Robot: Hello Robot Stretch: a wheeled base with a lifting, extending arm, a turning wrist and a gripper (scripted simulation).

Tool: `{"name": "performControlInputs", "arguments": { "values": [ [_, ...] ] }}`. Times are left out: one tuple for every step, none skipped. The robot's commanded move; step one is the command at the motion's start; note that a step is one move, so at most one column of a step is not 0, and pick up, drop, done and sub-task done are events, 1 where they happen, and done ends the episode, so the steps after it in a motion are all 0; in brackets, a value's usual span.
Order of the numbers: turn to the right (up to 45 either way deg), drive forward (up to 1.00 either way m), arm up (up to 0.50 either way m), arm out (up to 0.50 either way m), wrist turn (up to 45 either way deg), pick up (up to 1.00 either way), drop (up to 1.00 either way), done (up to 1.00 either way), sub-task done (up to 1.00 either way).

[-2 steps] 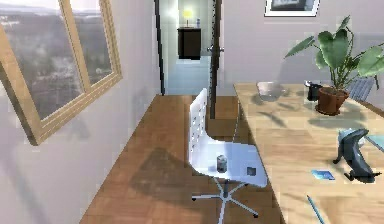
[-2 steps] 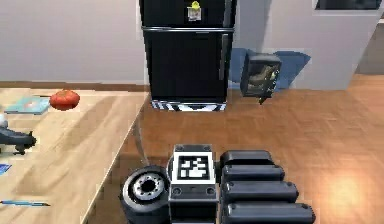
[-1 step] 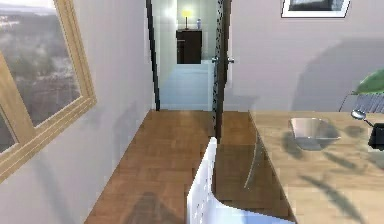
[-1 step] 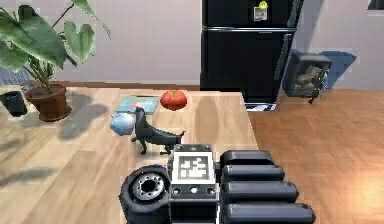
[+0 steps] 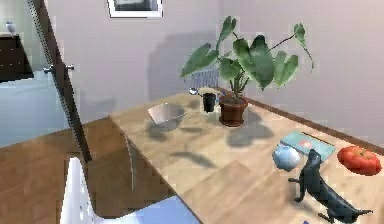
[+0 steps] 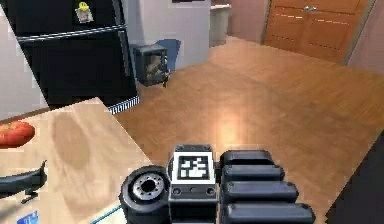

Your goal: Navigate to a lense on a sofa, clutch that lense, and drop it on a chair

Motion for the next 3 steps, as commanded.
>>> {"name": "performControlInputs", "arguments": {
  "values": [
    [-42.0,0.0,0.0,0.0,0.0,0.0,0.0,0.0,0.0],
    [39.0,0.0,0.0,0.0,0.0,0.0,0.0,0.0,0.0],
    [-33.0,0.0,0.0,0.0,0.0,0.0,0.0,0.0,0.0]
  ]
}}
